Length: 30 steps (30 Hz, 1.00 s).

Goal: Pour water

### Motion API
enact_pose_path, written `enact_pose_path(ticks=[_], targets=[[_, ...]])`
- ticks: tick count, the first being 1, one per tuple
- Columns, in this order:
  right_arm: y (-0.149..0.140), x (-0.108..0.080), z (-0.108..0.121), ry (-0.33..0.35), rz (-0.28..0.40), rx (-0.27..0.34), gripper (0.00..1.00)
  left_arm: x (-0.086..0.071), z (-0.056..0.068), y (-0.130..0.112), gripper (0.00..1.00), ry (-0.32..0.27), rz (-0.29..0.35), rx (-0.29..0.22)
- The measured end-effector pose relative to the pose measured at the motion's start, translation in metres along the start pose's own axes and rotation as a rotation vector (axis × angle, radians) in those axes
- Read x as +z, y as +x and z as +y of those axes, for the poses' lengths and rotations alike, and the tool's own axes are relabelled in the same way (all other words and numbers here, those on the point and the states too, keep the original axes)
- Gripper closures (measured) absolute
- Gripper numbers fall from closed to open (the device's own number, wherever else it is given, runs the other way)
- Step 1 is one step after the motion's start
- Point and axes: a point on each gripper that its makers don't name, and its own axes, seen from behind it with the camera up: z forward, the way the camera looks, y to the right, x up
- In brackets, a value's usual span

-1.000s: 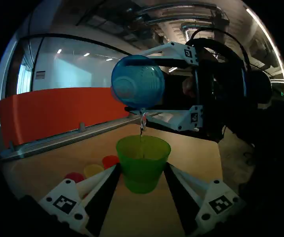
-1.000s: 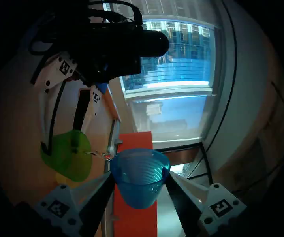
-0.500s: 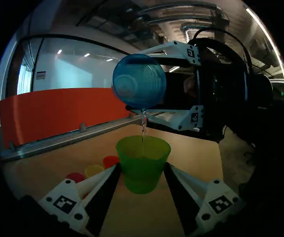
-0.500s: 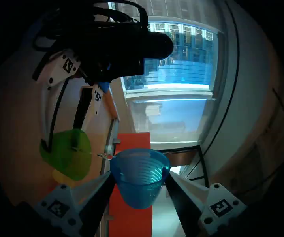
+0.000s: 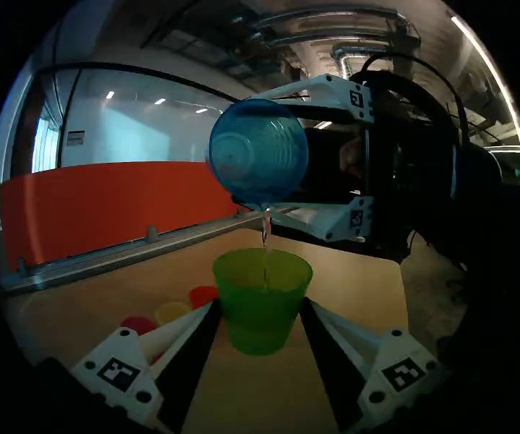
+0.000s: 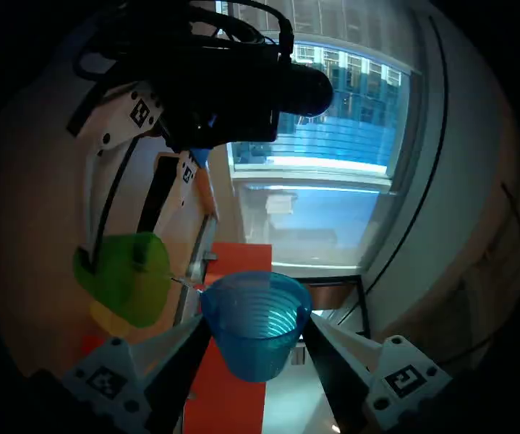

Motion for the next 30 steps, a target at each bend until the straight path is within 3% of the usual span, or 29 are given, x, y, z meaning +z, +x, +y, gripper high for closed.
enact_pose_path(ticks=[21,30], targets=[[0.015,-0.002,0.000,-0.016,-0.002,-0.091,0.13,-0.001,0.000,0.005,0.22,-0.002,0.010,0.000],[0.013,-0.006,0.001,-0.007,0.007,-0.015,0.13,-0.003,0.000,0.005,0.22,0.001,0.010,0.003]])
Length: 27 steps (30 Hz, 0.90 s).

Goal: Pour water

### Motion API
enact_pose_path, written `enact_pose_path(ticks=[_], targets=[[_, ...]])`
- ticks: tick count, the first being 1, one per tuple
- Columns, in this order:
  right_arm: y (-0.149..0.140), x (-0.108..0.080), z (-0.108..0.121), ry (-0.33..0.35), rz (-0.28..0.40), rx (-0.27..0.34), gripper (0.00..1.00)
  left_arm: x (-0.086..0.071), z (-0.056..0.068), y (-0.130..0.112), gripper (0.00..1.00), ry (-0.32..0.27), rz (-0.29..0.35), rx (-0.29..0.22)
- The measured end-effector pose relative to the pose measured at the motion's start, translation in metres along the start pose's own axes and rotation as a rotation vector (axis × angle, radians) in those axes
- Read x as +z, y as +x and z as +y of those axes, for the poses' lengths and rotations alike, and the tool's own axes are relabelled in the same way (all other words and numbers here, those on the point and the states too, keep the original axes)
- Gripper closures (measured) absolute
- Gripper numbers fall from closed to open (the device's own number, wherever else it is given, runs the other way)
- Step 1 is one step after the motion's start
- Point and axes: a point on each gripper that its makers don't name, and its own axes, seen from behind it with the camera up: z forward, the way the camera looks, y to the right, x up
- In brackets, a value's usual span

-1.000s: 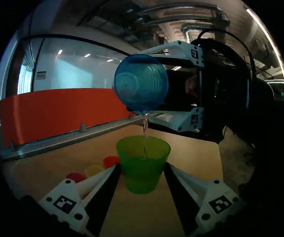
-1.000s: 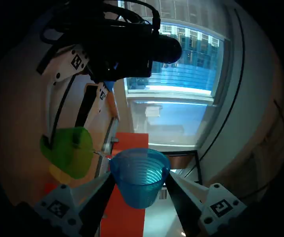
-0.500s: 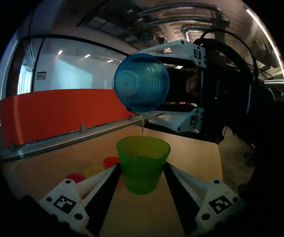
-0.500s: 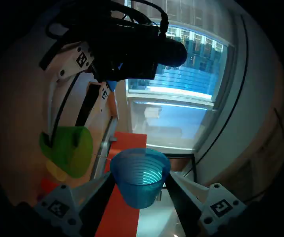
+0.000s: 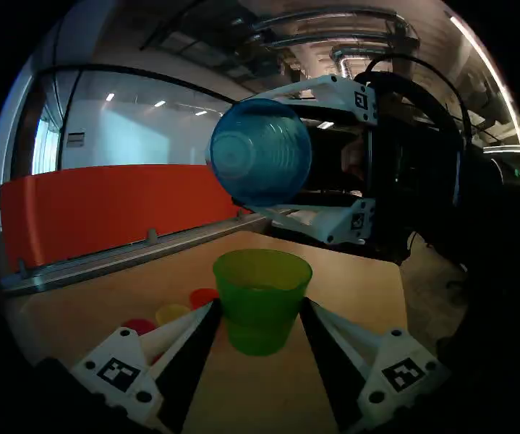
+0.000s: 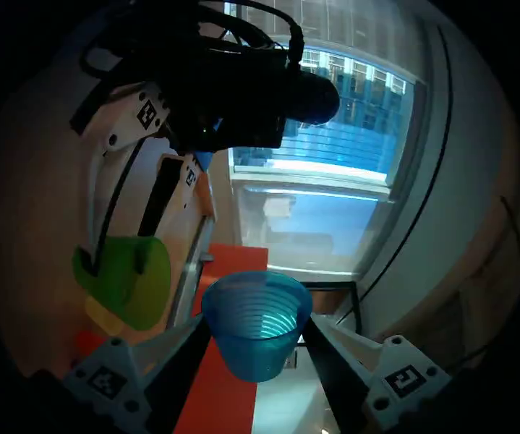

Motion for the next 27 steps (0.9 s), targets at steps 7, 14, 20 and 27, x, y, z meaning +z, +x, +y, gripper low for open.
enact_pose_path(ticks=[7,14,20,27], targets=[[-0.009,-0.003,-0.012,0.030,-0.007,0.134,0.13,-0.001,-0.001,0.000,0.22,0.002,0.002,-0.004],[-0.020,-0.007,-0.016,0.028,-0.012,0.292,0.13,-0.001,-0.002,0.003,0.22,0.005,0.003,-0.001],[-0.025,-0.009,-0.013,0.018,-0.016,0.452,0.13,-0.002,-0.002,0.005,0.22,0.007,0.005,0.001],[-0.023,-0.011,-0.016,0.021,-0.010,0.681,0.14,-0.001,-0.003,0.004,0.22,0.010,0.004,0.003]])
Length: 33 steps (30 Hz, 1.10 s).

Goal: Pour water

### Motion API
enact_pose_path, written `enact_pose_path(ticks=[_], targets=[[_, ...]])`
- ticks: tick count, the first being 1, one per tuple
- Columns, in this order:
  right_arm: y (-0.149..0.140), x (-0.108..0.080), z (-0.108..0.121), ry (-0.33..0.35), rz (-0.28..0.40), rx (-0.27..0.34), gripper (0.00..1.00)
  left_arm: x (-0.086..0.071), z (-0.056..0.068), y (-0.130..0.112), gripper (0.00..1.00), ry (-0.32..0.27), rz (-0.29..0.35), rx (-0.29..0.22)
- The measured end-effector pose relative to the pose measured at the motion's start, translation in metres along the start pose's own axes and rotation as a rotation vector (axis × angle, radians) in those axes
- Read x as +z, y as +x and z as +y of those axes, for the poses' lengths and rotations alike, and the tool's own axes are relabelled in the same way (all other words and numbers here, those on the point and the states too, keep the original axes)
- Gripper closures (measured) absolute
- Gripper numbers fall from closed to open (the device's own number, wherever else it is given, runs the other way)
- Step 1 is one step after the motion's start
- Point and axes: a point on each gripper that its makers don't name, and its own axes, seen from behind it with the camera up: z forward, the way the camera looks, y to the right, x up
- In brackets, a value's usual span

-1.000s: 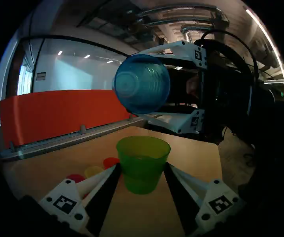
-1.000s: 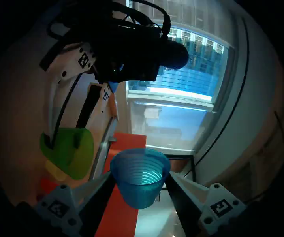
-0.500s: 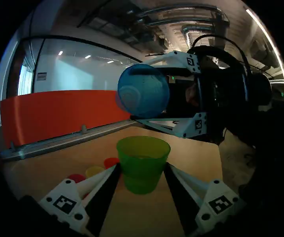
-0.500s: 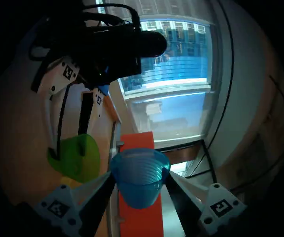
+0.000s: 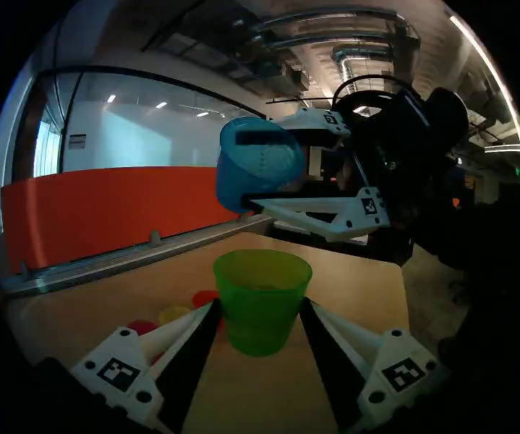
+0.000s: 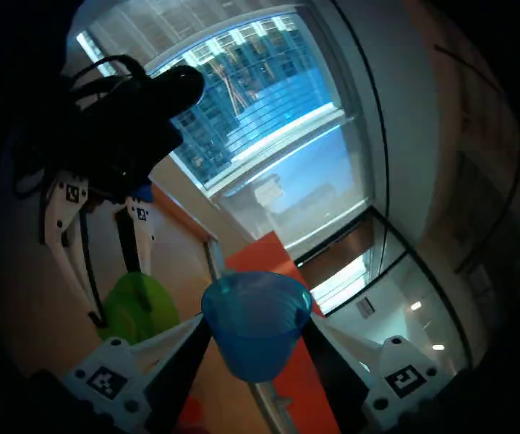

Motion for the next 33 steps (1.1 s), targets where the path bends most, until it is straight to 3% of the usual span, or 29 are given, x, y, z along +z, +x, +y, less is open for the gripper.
enact_pose_path(ticks=[5,12,15,18,33], targets=[[0.003,-0.003,-0.007,0.017,0.004,0.189,0.14,0.000,-0.001,0.000,0.22,0.002,-0.002,-0.001],[0.008,-0.007,-0.014,0.058,0.014,0.506,0.14,0.000,-0.003,0.000,0.22,0.004,-0.002,-0.003],[0.007,-0.009,-0.013,0.065,0.022,0.590,0.14,0.000,-0.004,0.000,0.22,0.004,-0.001,-0.006],[0.002,-0.011,-0.013,0.069,0.017,0.635,0.14,-0.001,-0.007,-0.001,0.22,0.008,-0.002,-0.007],[-0.032,-0.026,-0.030,0.082,-0.037,0.706,0.13,-0.005,-0.018,-0.014,0.22,0.022,-0.028,-0.016]])
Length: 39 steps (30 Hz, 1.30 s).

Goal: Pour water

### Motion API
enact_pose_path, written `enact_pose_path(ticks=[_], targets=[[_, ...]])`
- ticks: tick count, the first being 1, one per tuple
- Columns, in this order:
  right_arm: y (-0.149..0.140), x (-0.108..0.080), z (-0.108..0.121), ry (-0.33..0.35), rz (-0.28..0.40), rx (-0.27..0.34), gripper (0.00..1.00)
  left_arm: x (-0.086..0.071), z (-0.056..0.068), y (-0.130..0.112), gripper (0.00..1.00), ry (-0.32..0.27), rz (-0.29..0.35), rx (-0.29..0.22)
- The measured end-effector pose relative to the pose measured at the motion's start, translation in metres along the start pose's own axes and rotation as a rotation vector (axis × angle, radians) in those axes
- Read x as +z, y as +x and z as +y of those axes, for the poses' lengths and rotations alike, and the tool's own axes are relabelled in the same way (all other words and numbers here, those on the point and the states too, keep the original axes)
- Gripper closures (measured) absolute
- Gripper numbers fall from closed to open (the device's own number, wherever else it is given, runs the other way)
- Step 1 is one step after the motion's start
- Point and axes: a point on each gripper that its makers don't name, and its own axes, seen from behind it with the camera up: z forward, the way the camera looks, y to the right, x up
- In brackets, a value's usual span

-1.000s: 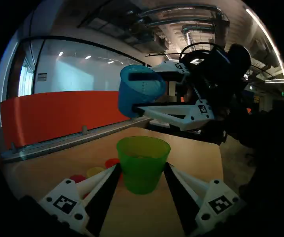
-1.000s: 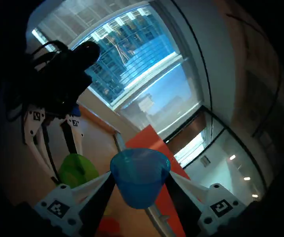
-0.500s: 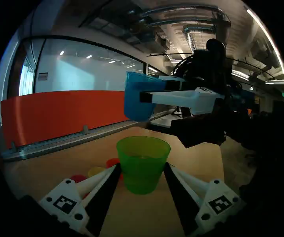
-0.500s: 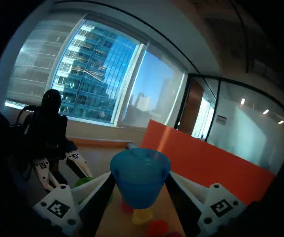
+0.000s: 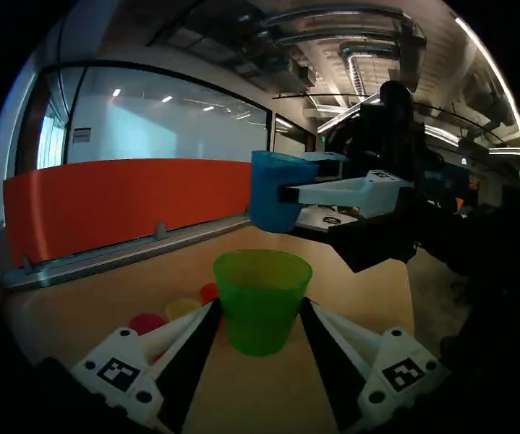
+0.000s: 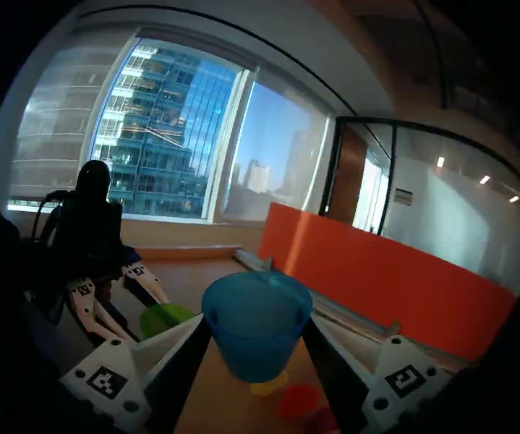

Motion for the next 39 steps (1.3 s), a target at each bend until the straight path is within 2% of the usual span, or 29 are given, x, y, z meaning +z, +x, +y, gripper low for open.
enact_pose_path(ticks=[21,30,39], targets=[[-0.093,-0.014,0.007,0.018,-0.135,0.122,0.14,0.003,-0.027,-0.044,0.22,0.037,-0.101,-0.023],[-0.136,-0.011,0.003,0.039,-0.199,0.147,0.13,0.009,-0.033,-0.065,0.22,0.045,-0.145,-0.026],[-0.170,-0.008,-0.005,0.067,-0.253,0.161,0.13,0.011,-0.034,-0.088,0.22,0.039,-0.194,-0.021]])
